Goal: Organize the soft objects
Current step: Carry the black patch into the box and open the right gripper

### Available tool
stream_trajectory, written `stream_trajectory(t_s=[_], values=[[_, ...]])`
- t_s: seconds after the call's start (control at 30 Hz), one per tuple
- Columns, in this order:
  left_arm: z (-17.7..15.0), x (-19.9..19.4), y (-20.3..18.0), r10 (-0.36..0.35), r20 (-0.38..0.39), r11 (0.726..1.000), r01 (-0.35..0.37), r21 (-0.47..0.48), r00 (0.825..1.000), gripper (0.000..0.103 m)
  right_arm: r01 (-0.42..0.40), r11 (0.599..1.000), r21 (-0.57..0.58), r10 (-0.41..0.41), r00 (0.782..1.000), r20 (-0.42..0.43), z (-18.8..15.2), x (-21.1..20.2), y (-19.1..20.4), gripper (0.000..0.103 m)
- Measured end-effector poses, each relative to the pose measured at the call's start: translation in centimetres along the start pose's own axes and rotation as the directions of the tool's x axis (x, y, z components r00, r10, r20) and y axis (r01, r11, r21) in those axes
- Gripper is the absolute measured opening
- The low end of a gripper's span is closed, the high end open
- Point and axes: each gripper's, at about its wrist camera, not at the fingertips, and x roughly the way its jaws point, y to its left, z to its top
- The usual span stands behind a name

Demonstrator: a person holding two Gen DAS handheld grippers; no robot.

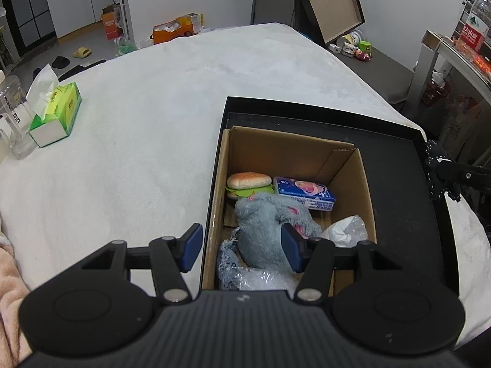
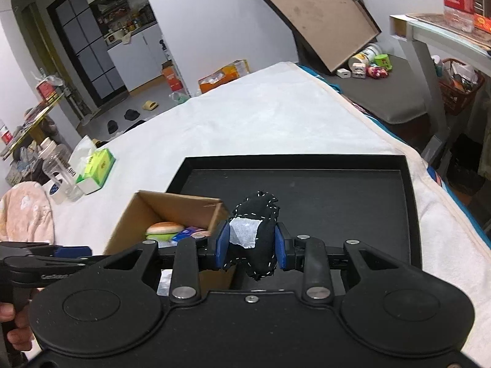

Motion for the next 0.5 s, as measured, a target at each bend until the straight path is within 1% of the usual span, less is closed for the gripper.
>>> stream_trajectory(t_s=[0.3,0.5], values=[[-1.1,-0.3,1.1,-0.037,-0.007,0.999,0.037,0.006,0.999,0.054,-0.016,0.999,-0.047,0.016,1.0,-0.008,-0.5,-0.9,3.7,0.031],[-1.7,-0.5,2.0,-0.066,-0.002,0.998,0.066,-0.001,0.998,0.054,-0.027,0.996,-0.082,0.025,0.999,-0.029,-1.1,-0.9,6.4,0.031]])
